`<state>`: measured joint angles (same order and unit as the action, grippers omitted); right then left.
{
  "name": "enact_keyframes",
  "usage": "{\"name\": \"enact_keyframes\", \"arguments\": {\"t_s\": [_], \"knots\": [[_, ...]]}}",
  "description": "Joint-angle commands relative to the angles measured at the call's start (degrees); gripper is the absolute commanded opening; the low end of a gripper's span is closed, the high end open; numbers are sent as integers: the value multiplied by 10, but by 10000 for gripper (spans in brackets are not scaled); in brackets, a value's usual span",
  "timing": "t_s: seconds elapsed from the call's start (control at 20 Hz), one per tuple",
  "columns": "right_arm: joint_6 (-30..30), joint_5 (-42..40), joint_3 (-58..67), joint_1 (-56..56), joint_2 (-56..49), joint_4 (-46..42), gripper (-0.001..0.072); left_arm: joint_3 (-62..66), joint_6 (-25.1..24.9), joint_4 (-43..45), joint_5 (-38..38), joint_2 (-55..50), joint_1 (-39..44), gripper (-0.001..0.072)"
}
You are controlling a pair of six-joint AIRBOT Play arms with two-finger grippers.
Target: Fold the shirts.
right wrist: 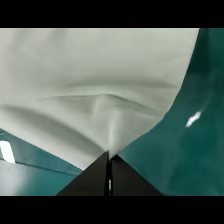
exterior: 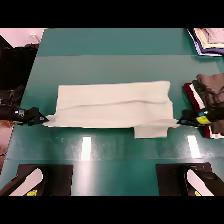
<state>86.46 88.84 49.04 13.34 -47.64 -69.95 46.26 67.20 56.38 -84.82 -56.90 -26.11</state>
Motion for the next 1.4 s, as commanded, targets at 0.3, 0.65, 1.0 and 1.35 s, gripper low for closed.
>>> {"name": "enact_keyframes", "arguments": {"t_s": [0.3,0.65,1.0,1.35], "knots": [[0,-60,25,14,46,0,16,1,21,-44,63,49,96,18],[-11,-98,74,14,-98,-1,16,5,70,-23,211,-23,140,19],[-22,-106,174,2,-215,0,17,43,79,-24,240,-92,140,20],[-13,-217,242,-70,-309,19,212,53,105,-73,364,-107,140,649]]}}
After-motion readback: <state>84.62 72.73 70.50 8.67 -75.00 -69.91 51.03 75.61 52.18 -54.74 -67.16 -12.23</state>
